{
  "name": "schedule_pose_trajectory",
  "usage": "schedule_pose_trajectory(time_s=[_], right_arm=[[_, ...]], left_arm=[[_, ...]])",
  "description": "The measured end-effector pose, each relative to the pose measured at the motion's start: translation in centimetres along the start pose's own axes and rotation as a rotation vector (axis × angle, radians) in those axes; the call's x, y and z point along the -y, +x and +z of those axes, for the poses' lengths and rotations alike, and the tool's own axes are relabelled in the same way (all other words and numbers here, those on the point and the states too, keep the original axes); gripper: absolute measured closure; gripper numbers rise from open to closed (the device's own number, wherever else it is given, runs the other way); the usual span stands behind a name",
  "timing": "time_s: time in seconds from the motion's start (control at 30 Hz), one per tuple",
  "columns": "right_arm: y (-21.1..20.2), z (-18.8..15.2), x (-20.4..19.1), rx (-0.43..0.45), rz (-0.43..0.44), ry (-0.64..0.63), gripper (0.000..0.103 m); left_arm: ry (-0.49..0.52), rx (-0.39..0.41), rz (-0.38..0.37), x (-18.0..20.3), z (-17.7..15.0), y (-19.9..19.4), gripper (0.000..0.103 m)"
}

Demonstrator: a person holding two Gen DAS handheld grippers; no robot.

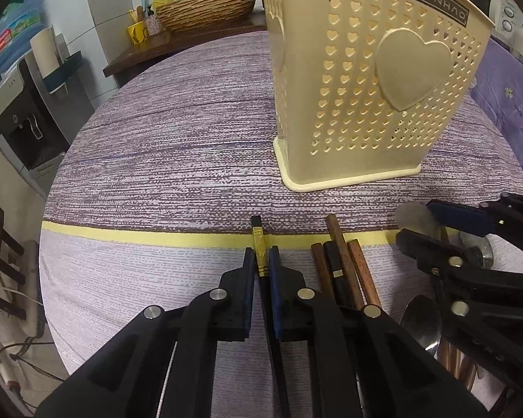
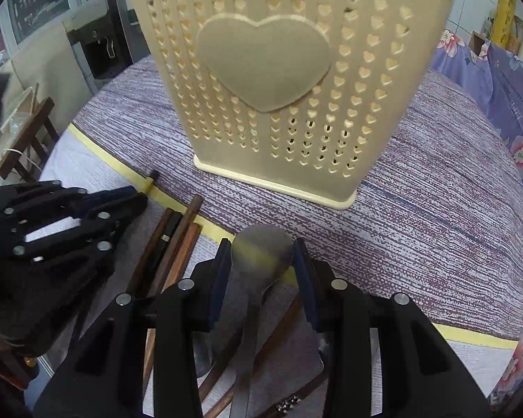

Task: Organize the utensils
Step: 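Lower both tools, left grasps black chopstick while right grasps steel spoon, then carry the black chopstick and spoon over the cream holder with both tools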

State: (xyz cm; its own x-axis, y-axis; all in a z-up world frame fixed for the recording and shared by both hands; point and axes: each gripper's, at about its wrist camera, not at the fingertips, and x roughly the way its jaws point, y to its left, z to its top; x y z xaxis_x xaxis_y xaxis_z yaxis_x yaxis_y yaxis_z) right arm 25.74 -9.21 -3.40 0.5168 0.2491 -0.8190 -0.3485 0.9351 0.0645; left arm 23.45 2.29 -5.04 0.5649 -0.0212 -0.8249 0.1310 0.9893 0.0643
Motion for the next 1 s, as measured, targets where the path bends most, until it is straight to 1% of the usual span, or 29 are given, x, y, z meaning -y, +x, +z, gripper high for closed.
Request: schedule_pose_trajectory(time_s=[0.13, 0.27, 0.37, 0.47, 0.53, 0.63, 0.8, 1.0], right_arm=[[-3.0, -0.1, 0.7, 0.083, 0.026, 0.021, 0.066], [-6.9, -0.1, 1.7, 0.163, 0.063, 0.041, 0.066], [-9.8, -0.1, 2.5, 0.213, 0.083, 0.046, 0.066], [-12.5, -0.1, 3.0, 0.267, 0.097, 0.046, 0.066], [-13.5, -0.1, 3.0, 0.288, 0.102, 0.043, 0.066], [-14.4, 0.0, 2.9, 0.312, 0.101, 0.037, 0.066], [-14.1, 0.1, 2.4, 0.312, 0.100, 0.023, 0.066], [-14.6, 0.2, 2.6, 0.326, 0.105, 0.006, 0.066]], left_arm=[[-0.034, 0.018, -0.020, -0.7, 0.1, -0.3, 0.094], [-0.072, 0.088, -0.056, -1.3, 0.4, -3.0, 0.095], [-0.106, 0.173, -0.110, -2.3, 1.0, -6.5, 0.095], [-0.119, 0.280, -0.127, -3.0, 1.5, -10.8, 0.095], [-0.115, 0.340, -0.132, -3.4, 1.8, -13.2, 0.095], [-0.100, 0.386, -0.123, -3.1, 2.3, -14.8, 0.095], [-0.109, 0.418, -0.119, -3.4, 2.7, -15.2, 0.095], [-0.136, 0.451, -0.157, -4.5, 2.2, -16.3, 0.095]])
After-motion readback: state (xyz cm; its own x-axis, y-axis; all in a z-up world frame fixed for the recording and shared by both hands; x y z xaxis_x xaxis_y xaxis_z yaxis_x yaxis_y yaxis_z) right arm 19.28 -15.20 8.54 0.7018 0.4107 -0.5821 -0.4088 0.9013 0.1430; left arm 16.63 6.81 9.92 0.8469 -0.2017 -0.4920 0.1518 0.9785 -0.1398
